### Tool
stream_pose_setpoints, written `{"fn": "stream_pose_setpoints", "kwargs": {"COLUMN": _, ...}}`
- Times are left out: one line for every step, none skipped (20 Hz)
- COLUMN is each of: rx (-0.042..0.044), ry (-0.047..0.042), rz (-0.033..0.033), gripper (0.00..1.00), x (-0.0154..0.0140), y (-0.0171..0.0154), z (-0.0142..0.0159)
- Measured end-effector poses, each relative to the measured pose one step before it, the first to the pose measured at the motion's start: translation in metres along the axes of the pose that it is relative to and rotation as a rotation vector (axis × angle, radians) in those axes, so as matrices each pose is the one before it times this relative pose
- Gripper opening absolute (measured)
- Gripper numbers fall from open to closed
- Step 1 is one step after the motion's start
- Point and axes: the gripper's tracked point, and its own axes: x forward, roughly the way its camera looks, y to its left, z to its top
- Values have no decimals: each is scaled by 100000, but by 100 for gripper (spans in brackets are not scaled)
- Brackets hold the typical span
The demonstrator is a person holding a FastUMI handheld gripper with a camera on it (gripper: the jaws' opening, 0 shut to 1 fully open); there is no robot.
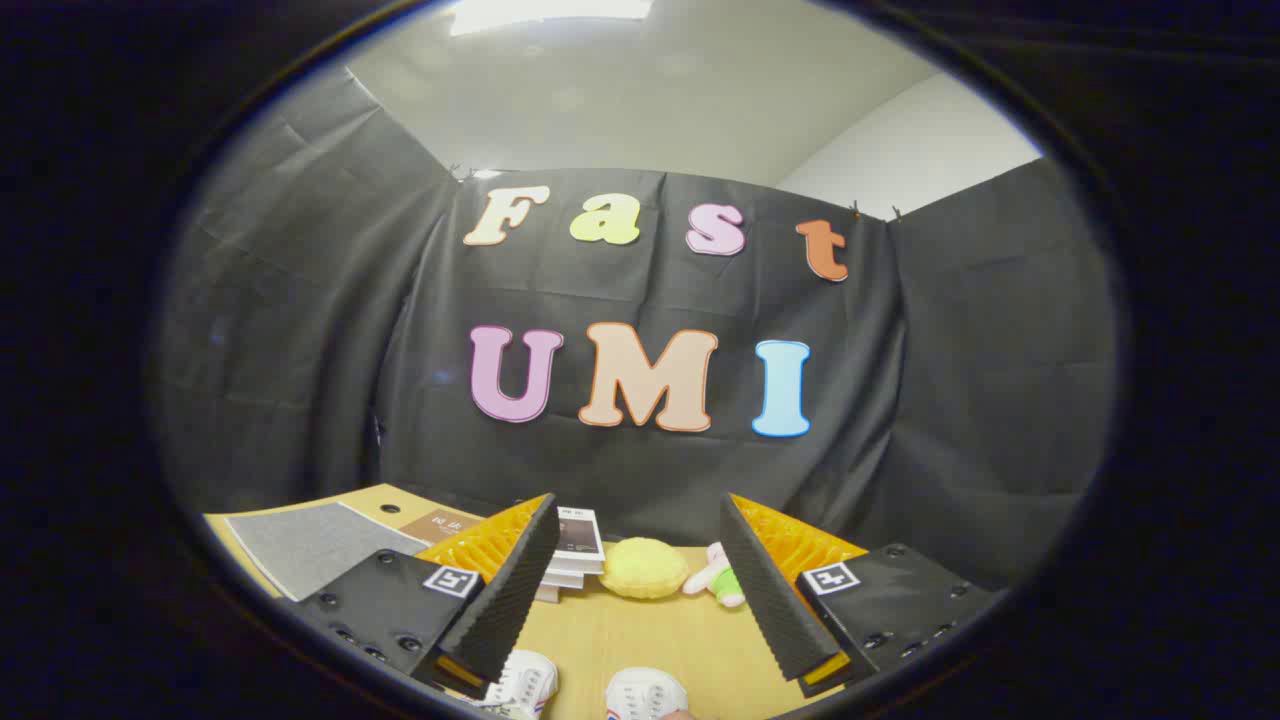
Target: Open the storage box then place both shoes into the box .Put the left shoe in first, then the right shoe, with the right side of both shoes facing outward in a uniform manner.
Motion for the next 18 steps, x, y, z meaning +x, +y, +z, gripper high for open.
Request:
{"fn": "stream_pose_setpoints", "kwargs": {"rx": -192, "ry": -235, "rz": 109, "gripper": 100, "x": 33, "y": 14, "z": 8}}
{"fn": "stream_pose_setpoints", "kwargs": {"rx": -336, "ry": -333, "rz": 21, "gripper": 100, "x": -43, "y": 57, "z": 36}}
{"fn": "stream_pose_setpoints", "kwargs": {"rx": -258, "ry": -217, "rz": 284, "gripper": 100, "x": -11, "y": 114, "z": 3}}
{"fn": "stream_pose_setpoints", "kwargs": {"rx": -157, "ry": -324, "rz": 228, "gripper": 100, "x": -106, "y": 68, "z": -89}}
{"fn": "stream_pose_setpoints", "kwargs": {"rx": -76, "ry": -187, "rz": 173, "gripper": 100, "x": -52, "y": 7, "z": 30}}
{"fn": "stream_pose_setpoints", "kwargs": {"rx": 80, "ry": 114, "rz": 252, "gripper": 100, "x": -11, "y": 0, "z": -78}}
{"fn": "stream_pose_setpoints", "kwargs": {"rx": 112, "ry": -78, "rz": 128, "gripper": 100, "x": 45, "y": -5, "z": 99}}
{"fn": "stream_pose_setpoints", "kwargs": {"rx": -121, "ry": -219, "rz": -136, "gripper": 100, "x": -25, "y": -114, "z": 103}}
{"fn": "stream_pose_setpoints", "kwargs": {"rx": -230, "ry": -483, "rz": -370, "gripper": 100, "x": -22, "y": -149, "z": 153}}
{"fn": "stream_pose_setpoints", "kwargs": {"rx": -198, "ry": -87, "rz": -514, "gripper": 100, "x": 22, "y": -143, "z": -56}}
{"fn": "stream_pose_setpoints", "kwargs": {"rx": -6, "ry": 234, "rz": -256, "gripper": 100, "x": 25, "y": -84, "z": -77}}
{"fn": "stream_pose_setpoints", "kwargs": {"rx": 262, "ry": 130, "rz": -333, "gripper": 100, "x": 56, "y": -99, "z": -62}}
{"fn": "stream_pose_setpoints", "kwargs": {"rx": 555, "ry": -25, "rz": 145, "gripper": 100, "x": -49, "y": 4, "z": 21}}
{"fn": "stream_pose_setpoints", "kwargs": {"rx": 430, "ry": -35, "rz": -84, "gripper": 100, "x": -19, "y": 39, "z": 2}}
{"fn": "stream_pose_setpoints", "kwargs": {"rx": 48, "ry": 135, "rz": 124, "gripper": 100, "x": -36, "y": -39, "z": -57}}
{"fn": "stream_pose_setpoints", "kwargs": {"rx": -335, "ry": 111, "rz": 133, "gripper": 100, "x": 25, "y": 44, "z": -87}}
{"fn": "stream_pose_setpoints", "kwargs": {"rx": -706, "ry": 88, "rz": 75, "gripper": 100, "x": -24, "y": 61, "z": -47}}
{"fn": "stream_pose_setpoints", "kwargs": {"rx": -530, "ry": -95, "rz": 558, "gripper": 100, "x": -24, "y": 198, "z": -20}}
